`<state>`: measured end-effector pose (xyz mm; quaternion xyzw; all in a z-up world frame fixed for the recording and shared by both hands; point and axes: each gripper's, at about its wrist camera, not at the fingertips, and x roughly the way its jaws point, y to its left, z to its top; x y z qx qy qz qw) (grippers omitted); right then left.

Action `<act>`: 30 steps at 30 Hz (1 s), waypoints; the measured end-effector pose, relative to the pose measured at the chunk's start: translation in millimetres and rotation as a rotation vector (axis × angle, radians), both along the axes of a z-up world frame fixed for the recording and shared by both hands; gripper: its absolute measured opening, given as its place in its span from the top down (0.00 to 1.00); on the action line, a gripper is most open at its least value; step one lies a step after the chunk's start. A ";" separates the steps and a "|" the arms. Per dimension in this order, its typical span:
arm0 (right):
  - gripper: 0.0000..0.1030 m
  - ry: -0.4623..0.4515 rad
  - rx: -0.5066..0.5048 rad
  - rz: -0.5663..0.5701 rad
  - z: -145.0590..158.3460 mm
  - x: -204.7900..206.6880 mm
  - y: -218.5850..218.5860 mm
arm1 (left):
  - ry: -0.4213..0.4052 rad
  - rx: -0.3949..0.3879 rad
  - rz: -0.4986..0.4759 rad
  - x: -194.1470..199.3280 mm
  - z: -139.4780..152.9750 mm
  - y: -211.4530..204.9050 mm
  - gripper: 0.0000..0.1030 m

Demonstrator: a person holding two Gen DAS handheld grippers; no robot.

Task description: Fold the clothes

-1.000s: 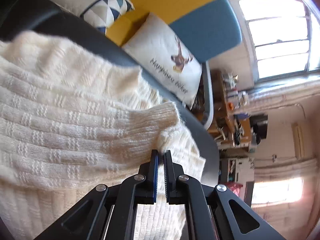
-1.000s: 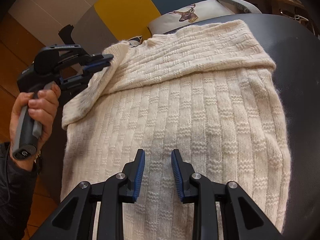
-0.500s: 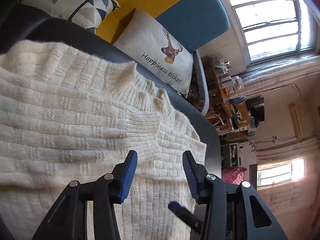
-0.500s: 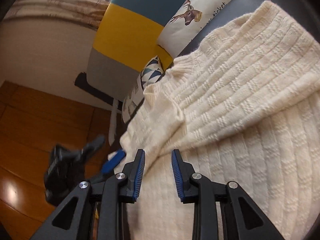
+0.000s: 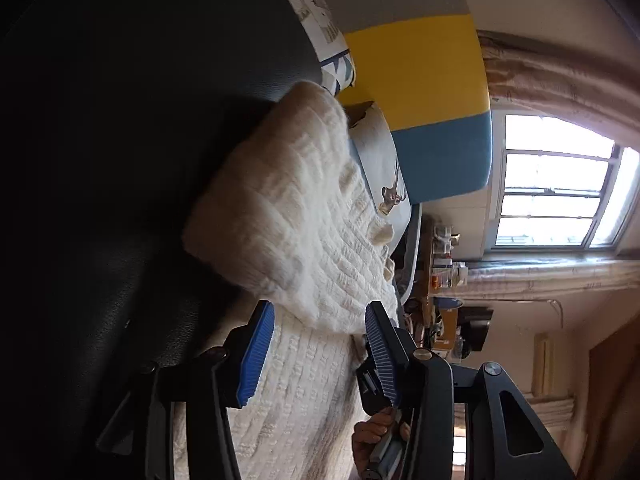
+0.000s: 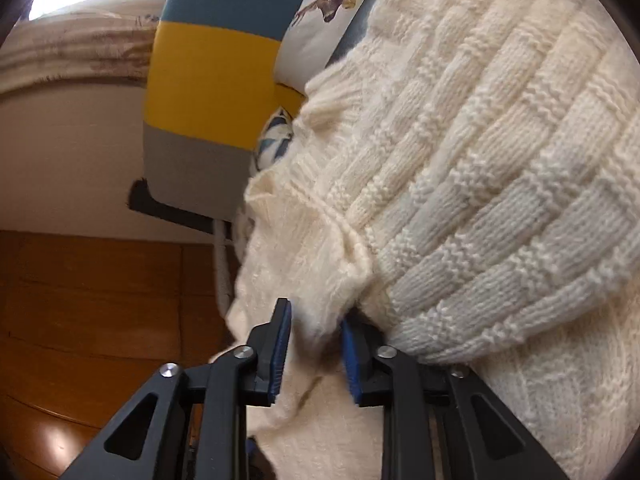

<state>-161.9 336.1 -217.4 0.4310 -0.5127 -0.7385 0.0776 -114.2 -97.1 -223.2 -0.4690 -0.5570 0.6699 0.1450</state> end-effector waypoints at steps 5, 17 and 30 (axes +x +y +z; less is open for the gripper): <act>0.93 0.064 0.286 0.149 57.6 -21.9 -28.5 | -0.010 0.067 0.045 -2.1 -8.7 -4.7 0.54; 0.93 0.312 0.584 0.313 205.8 -32.4 -52.6 | -0.041 0.187 0.168 -21.6 -29.4 18.8 0.50; 0.85 0.150 0.458 0.221 138.4 -17.3 26.6 | 0.011 0.070 0.173 -38.3 -21.0 7.2 0.50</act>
